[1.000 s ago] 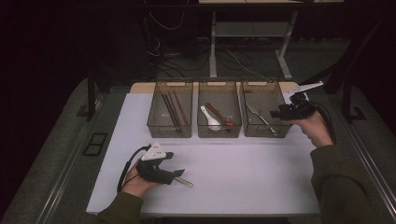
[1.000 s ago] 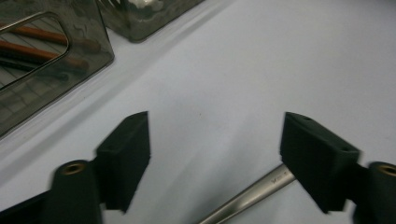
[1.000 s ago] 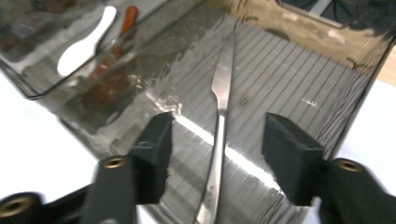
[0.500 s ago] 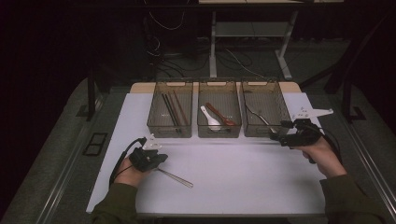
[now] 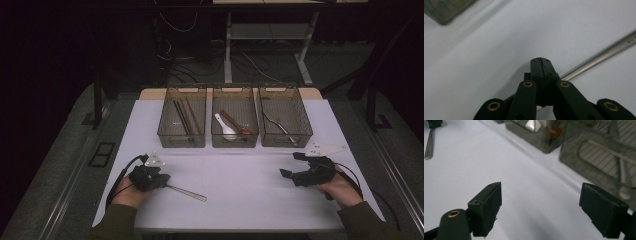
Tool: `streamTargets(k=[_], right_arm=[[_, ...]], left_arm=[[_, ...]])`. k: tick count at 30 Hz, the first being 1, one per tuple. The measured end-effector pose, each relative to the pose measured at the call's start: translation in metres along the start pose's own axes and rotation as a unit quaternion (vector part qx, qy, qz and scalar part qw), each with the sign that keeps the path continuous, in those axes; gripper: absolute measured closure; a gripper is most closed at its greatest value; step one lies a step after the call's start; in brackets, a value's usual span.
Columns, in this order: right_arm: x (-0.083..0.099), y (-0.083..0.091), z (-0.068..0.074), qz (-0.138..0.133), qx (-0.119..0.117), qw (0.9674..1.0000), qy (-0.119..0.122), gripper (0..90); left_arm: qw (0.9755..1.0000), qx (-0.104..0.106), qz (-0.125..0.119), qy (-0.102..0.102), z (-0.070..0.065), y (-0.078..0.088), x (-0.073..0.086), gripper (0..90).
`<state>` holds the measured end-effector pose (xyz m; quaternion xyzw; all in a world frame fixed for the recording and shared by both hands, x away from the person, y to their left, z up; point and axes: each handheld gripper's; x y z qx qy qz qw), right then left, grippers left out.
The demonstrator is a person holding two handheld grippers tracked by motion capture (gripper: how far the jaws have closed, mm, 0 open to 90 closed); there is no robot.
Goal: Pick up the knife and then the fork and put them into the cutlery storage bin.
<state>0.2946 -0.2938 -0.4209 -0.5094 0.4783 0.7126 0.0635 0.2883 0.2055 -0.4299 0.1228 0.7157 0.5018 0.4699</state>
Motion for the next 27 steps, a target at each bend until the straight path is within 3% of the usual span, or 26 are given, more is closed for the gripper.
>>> streamTargets(k=[6,8,9,11,14,16,18,21,27], right_arm=[[0.003,-0.006,0.007,0.01,-0.005,0.9999,0.013,18.0],[0.003,-0.008,0.008,0.011,-0.01,0.9997,0.017,18.0],[0.003,-0.008,0.009,0.012,-0.011,0.9997,0.018,18.0],[0.003,-0.009,0.009,0.013,-0.009,0.9997,0.017,18.0],[0.003,-0.009,0.009,0.015,-0.01,0.9997,0.017,18.0],[0.003,-0.009,0.009,0.015,-0.01,0.9997,0.017,18.0],[0.004,-0.009,0.009,0.015,-0.012,0.9997,0.017,18.0],[0.004,-0.01,0.009,0.015,-0.012,0.9996,0.018,18.0],[0.003,-0.01,0.009,0.013,-0.015,0.9996,0.019,18.0]], left_arm=[[0.9996,0.019,0.005,-0.019,-0.014,0.007,0.009,89.0],[0.9991,0.027,-0.015,-0.029,-0.02,0.007,0.008,84.1],[0.9982,0.041,-0.026,-0.034,-0.022,0.007,0.006,81.7],[0.9953,0.069,-0.043,-0.053,-0.028,0.004,-0.001,80.3],[0.9878,0.124,-0.053,-0.078,-0.043,-0.006,-0.013,82.9],[0.9818,0.159,-0.048,-0.092,-0.054,-0.015,-0.02,88.0],[0.9793,0.17,-0.035,-0.104,-0.063,-0.026,-0.025,89.0],[0.9798,0.161,-0.032,-0.114,-0.067,-0.036,-0.032,89.1],[0.9861,0.117,-0.043,-0.109,-0.057,-0.046,-0.046,89.1]])
Point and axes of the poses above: each handheld gripper's, and its own axes: y roughly backward along the jaws, x roughly out of its underside, z roughly to its left, and after that the axes turned 5 degrees about x, right-handed
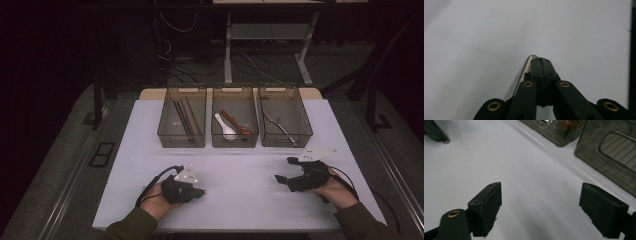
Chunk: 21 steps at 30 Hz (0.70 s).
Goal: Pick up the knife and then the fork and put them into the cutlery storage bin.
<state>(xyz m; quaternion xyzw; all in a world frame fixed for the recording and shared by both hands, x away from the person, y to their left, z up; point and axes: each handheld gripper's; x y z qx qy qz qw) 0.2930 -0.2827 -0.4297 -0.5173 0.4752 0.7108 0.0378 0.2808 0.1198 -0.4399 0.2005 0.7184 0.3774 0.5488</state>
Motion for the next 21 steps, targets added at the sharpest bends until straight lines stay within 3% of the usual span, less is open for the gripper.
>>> streamTargets(k=[5,10,16,21], right_arm=[[0.0,-0.001,0.001,0.002,-0.001,1.0,0.003,18.0],[0.0,0.0,0.001,0.001,-0.004,1.0,0.003,18.0],[0.0,0.0,0.001,-0.001,-0.007,1.0,0.005,18.0],[0.0,-0.001,0.002,-0.001,-0.01,0.9999,0.007,18.0]], left_arm=[[0.9984,-0.054,-0.002,0.013,0.018,-0.008,-0.013,89.2],[0.9976,-0.059,-0.022,0.03,0.028,0.003,-0.014,89.0],[0.9936,-0.093,-0.032,0.055,0.025,0.038,0.014,75.3],[0.994,-0.082,-0.023,0.068,0.025,0.046,0.037,71.9]])
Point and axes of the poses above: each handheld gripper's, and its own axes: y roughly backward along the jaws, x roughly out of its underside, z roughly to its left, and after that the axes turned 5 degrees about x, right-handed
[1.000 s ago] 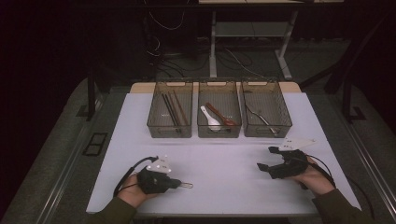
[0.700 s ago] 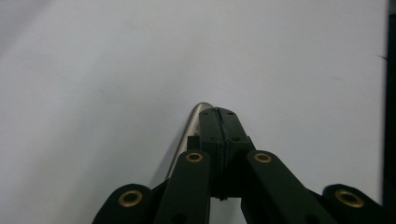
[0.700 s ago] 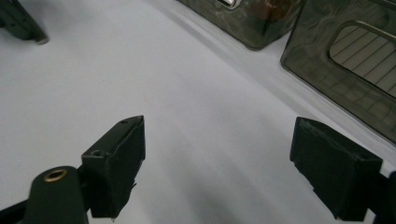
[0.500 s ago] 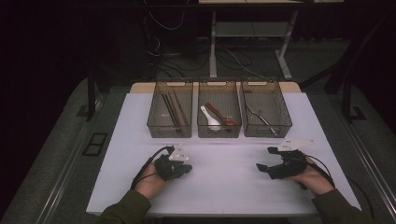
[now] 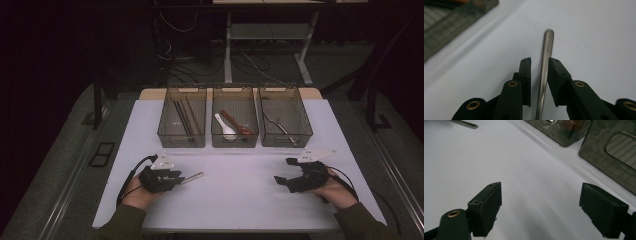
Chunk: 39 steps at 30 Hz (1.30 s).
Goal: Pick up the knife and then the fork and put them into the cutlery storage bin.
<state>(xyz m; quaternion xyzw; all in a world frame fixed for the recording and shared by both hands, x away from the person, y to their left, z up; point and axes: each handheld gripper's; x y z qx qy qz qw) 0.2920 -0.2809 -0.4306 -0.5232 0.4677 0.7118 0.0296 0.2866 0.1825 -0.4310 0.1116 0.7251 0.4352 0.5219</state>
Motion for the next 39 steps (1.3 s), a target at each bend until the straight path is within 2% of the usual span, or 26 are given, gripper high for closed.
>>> streamTargets(k=[3,5,7,10,13,16,20,23,25,27,29,31,32,33,34,35,36,39], right_arm=[[0.0,-0.001,0.0,0.001,0.0,1.0,0.003,18.0],[0.0,0.0,0.0,0.0,0.0,1.0,0.002,18.0],[0.0,0.0,0.0,-0.001,-0.001,1.0,0.0,18.0],[0.0,0.0,-0.002,-0.003,-0.004,1.0,-0.006,18.0],[-0.002,0.0,-0.005,-0.01,-0.012,0.9998,-0.009,16.2],[-0.005,0.0,-0.006,-0.013,-0.029,0.9995,-0.007,16.0],[-0.014,-0.001,-0.005,-0.004,-0.048,0.9988,0.005,16.0],[-0.023,-0.003,-0.002,0.003,-0.081,0.9965,0.02,16.0],[-0.031,-0.007,0.002,0.006,-0.105,0.994,0.032,16.0],[-0.039,-0.012,0.007,0.017,-0.125,0.9908,0.05,16.9],[-0.047,-0.019,0.014,0.023,-0.146,0.9868,0.067,21.7],[-0.056,-0.025,0.022,0.03,-0.167,0.9822,0.081,23.9],[-0.06,-0.028,0.026,0.037,-0.179,0.9791,0.09,26.5],[-0.064,-0.032,0.029,0.044,-0.197,0.9749,0.095,27.3],[-0.067,-0.036,0.03,0.048,-0.202,0.9717,0.114,30.0],[-0.069,-0.041,0.032,0.055,-0.212,0.9682,0.12,32.6],[-0.071,-0.045,0.034,0.062,-0.224,0.9649,0.122,34.0],[-0.072,-0.054,0.037,0.082,-0.254,0.9545,0.133,47.1]], left_arm=[[0.9998,0.002,0.018,-0.009,-0.001,-0.005,0.005,73.9],[0.9998,0.008,0.014,-0.009,0.001,-0.004,0.007,76.0],[0.9996,0.017,0.011,-0.018,0.002,-0.004,0.009,80.7],[0.9993,0.023,0.014,-0.028,0.003,-0.004,0.007,82.5],[0.9991,0.03,0.015,-0.025,0.004,-0.005,0.006,83.0],[0.9984,0.042,0.012,-0.037,0.001,-0.007,0.001,83.1],[0.9969,0.055,0.0,-0.056,-0.006,-0.009,-0.012,83.2],[0.9945,0.068,-0.003,-0.08,-0.013,-0.014,-0.028,83.2],[0.992,0.079,-0.008,-0.098,-0.02,-0.02,-0.039,83.2],[0.9882,0.095,-0.006,-0.12,-0.028,-0.027,-0.053,83.2],[0.9841,0.107,-0.004,-0.142,-0.038,-0.036,-0.067,83.2],[0.9782,0.118,-0.002,-0.171,-0.047,-0.045,-0.081,83.2],[0.9765,0.124,-0.002,-0.176,-0.052,-0.049,-0.087,83.2],[0.9725,0.13,0.005,-0.193,-0.056,-0.052,-0.094,83.2],[0.9711,0.136,-0.002,-0.196,-0.061,-0.056,-0.1,83.2],[0.9687,0.141,-0.003,-0.204,-0.064,-0.059,-0.106,83.2],[0.9642,0.147,-0.002,-0.221,-0.067,-0.061,-0.112,83.2],[0.9572,0.16,-0.003,-0.241,-0.077,-0.068,-0.125,83.2]])
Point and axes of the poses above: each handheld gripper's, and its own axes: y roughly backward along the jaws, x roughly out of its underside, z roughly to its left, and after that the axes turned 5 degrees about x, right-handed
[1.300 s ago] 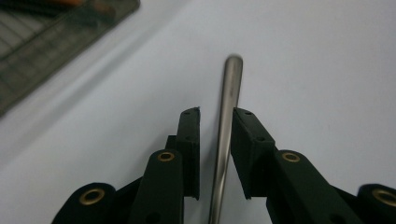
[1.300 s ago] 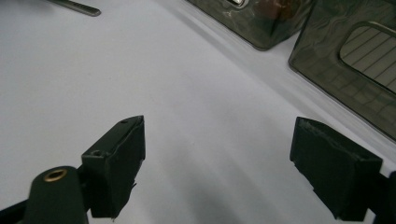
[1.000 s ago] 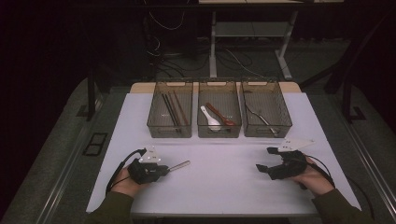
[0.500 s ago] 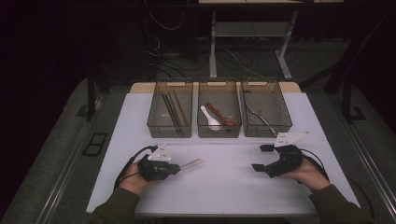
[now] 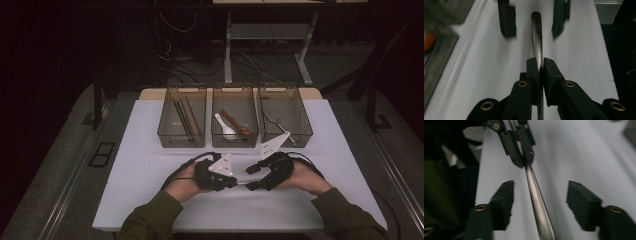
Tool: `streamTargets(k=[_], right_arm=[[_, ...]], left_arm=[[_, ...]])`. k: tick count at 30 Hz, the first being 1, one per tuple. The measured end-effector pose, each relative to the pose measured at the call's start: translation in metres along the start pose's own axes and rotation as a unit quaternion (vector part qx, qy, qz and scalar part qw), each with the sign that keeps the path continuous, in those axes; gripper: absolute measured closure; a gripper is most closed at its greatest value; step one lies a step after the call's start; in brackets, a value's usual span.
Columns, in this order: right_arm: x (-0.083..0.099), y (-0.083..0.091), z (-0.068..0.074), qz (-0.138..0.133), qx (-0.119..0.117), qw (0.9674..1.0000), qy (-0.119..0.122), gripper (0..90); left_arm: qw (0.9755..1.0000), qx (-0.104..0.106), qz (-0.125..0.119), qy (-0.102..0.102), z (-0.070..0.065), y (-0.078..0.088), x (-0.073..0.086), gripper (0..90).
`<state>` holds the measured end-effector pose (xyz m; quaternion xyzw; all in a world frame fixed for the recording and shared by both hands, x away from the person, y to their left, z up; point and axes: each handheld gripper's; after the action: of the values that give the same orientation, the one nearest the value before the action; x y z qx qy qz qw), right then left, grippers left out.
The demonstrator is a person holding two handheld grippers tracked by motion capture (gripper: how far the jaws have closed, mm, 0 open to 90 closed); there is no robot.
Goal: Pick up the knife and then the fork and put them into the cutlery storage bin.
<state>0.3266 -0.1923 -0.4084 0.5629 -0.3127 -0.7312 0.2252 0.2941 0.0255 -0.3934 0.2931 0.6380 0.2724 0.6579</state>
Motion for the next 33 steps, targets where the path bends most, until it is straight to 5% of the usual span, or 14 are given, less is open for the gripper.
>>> streamTargets(k=[4,7,13,16,21,25,29,31,33], right_arm=[[0.001,-0.004,-0.001,0.024,-0.038,0.999,-0.002,78.4],[0.002,-0.003,0.0,0.023,-0.047,0.9986,-0.004,86.6],[0.006,0.005,-0.008,0.011,-0.022,0.9997,0.0,86.8],[0.008,0.014,-0.013,0.005,0.005,0.9999,-0.01,86.8],[0.015,0.041,-0.023,-0.024,0.057,0.9975,-0.035,86.8],[0.02,0.07,-0.031,-0.06,0.096,0.9917,-0.061,86.8],[0.026,0.098,-0.044,-0.084,0.156,0.9802,-0.088,86.8],[0.028,0.11,-0.052,-0.098,0.183,0.9725,-0.106,86.8],[0.03,0.121,-0.06,-0.105,0.213,0.9635,-0.123,86.8]], left_arm=[[0.9998,0.005,0.006,-0.016,0.0,-0.006,-0.01,83.1],[0.9999,0.009,0.004,-0.011,0.002,-0.006,-0.01,86.0],[0.9991,-0.023,-0.032,0.013,0.004,0.005,-0.002,74.5],[0.9962,-0.051,-0.06,0.039,0.003,0.017,0.007,64.5],[0.9854,-0.091,-0.111,0.091,0.0,0.046,0.028,51.2],[0.9758,-0.122,-0.12,0.137,-0.004,0.063,0.05,45.5],[0.9635,-0.141,-0.127,0.19,-0.005,0.073,0.078,38.4],[0.9554,-0.152,-0.133,0.215,-0.007,0.075,0.091,34.4],[0.9512,-0.161,-0.129,0.229,-0.008,0.076,0.102,29.6]])
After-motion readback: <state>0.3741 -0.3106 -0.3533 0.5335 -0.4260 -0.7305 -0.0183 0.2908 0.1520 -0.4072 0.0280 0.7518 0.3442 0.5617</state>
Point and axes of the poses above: each handheld gripper's, and its own axes: y roughly backward along the jaws, x roughly out of its underside, z roughly to its left, and after that the axes turned 5 degrees about x, right-handed
